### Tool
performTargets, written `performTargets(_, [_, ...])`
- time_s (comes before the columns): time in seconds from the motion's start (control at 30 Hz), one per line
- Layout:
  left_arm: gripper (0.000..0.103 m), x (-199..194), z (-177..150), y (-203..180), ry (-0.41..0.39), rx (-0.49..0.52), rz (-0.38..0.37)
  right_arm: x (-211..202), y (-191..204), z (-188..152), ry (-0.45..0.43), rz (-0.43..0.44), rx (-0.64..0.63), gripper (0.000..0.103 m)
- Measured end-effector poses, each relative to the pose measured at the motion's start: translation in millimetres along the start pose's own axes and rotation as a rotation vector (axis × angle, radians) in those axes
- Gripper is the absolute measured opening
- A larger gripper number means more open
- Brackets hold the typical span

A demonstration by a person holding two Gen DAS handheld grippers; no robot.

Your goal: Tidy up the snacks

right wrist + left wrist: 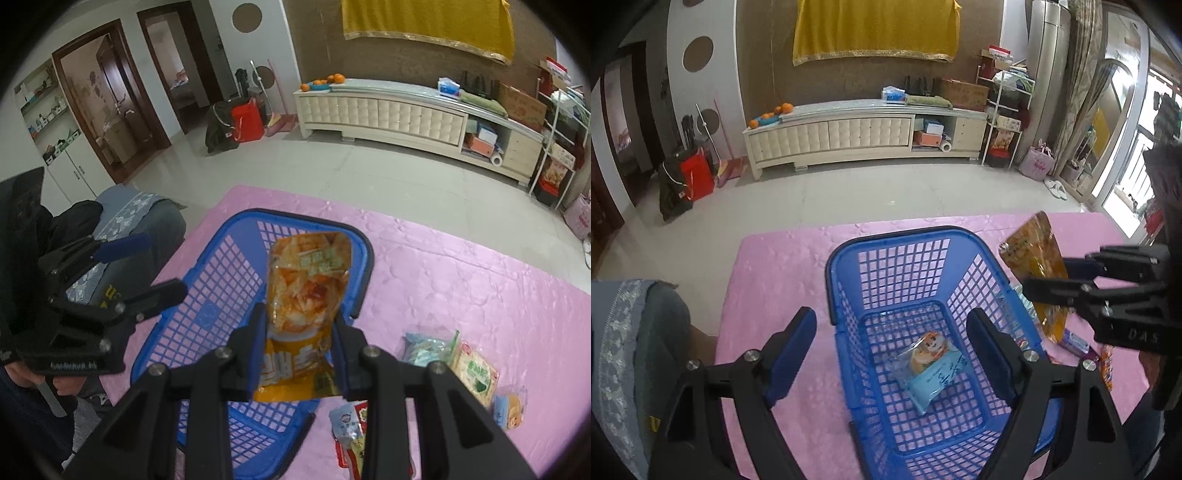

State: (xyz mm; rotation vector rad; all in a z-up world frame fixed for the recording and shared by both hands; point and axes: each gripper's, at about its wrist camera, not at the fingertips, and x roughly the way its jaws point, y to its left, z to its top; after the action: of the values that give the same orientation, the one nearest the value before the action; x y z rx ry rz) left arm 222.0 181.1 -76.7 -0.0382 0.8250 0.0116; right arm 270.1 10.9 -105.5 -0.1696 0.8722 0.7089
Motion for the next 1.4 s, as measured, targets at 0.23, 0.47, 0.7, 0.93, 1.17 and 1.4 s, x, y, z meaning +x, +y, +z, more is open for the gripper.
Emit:
performTargets(0.23, [0.082,1,-2,11,0.007,-0.016,0.020,21,10,13,0.034,0.011,-0.046,0.036])
performTargets(0.47, [0.082,5,-7,13,0.012,-0.023,0.036,43,18,20,0.053,0.004,-0.084,0.036])
performTargets(0.7, [0.082,2,-12,21,0.011,-0.078,0.038,64,13,20,0.069,-0.061,-0.091,0.061])
performTargets(0.93, [0.082,-27,-16,3,-0.031,-0.053,0.056,35,4,5,0.023,-0.067,-0.023,0.083])
performTargets(1.17, [0.082,-65,-23,-19,-0.054,-0.065,0.032,-27,9,-11,-0.036,-0.081,-0.019,0.084])
performTargets(1.4, [0.082,-112,-31,-60,-0.098,-0.010,0.019,-88,7,-30,-0.107,-0.118,-0.024,0.085])
